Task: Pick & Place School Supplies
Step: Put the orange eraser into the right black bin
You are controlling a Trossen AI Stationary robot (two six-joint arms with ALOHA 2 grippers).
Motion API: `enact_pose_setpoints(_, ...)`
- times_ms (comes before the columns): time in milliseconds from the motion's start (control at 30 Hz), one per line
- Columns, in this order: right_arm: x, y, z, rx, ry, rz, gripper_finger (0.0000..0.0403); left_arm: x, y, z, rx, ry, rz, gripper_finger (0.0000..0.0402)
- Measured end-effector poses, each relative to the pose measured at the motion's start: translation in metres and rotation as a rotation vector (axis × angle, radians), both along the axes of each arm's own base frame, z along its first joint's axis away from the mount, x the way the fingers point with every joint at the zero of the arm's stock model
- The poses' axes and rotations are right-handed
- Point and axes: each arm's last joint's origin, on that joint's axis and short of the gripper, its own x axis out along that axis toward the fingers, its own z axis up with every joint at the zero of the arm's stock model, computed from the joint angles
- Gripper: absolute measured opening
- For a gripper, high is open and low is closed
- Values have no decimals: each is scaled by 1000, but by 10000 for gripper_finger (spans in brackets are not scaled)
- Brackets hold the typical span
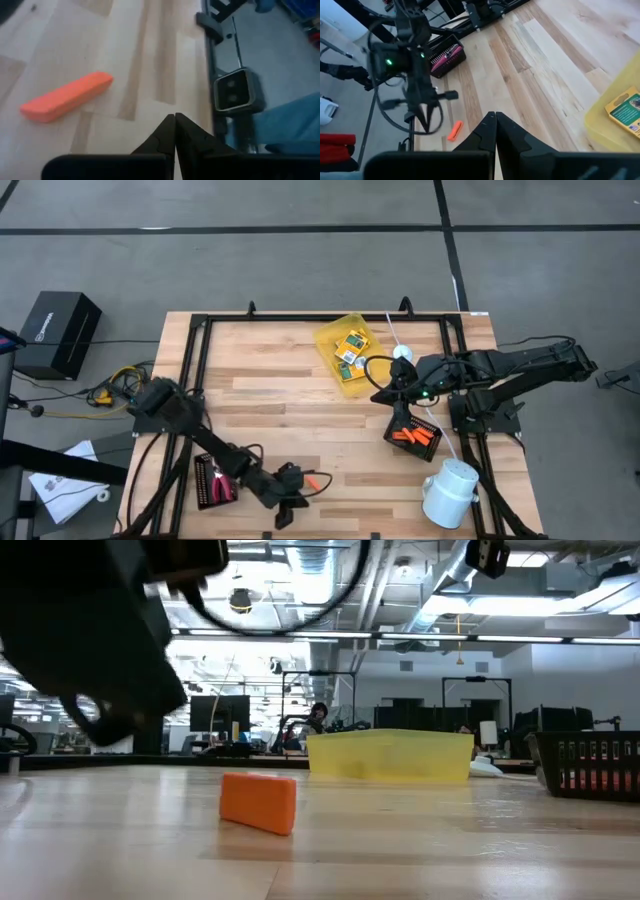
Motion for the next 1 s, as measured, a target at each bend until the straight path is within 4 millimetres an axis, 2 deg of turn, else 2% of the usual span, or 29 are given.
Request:
enact_pose_setpoints(133, 0, 0, 0, -15, -3, 10, 0, -8, 7, 24, 43, 10, -16, 0)
enact_pose_setpoints(233, 0, 0, 1, -20, -11, 13, 0, -9, 24, 41, 120, 25, -39, 0)
enact_pose_setpoints(467, 4, 0, 7, -8, -78, 4, 0, -3, 66, 54, 230, 79, -206, 23)
enact_pose_setpoints(667, 4, 0, 8, 16, -88, -12, 13, 2, 87, 63, 315, 32, -296, 93)
enact_pose_setpoints(867, 4, 0, 8, 10, -92, -24, 74, 5, 94, 63, 370, 12, -323, 179)
enact_pose_setpoints(1000, 5, 0, 9, 9, -101, -30, 107, 8, 95, 58, 422, 2, -368, 208)
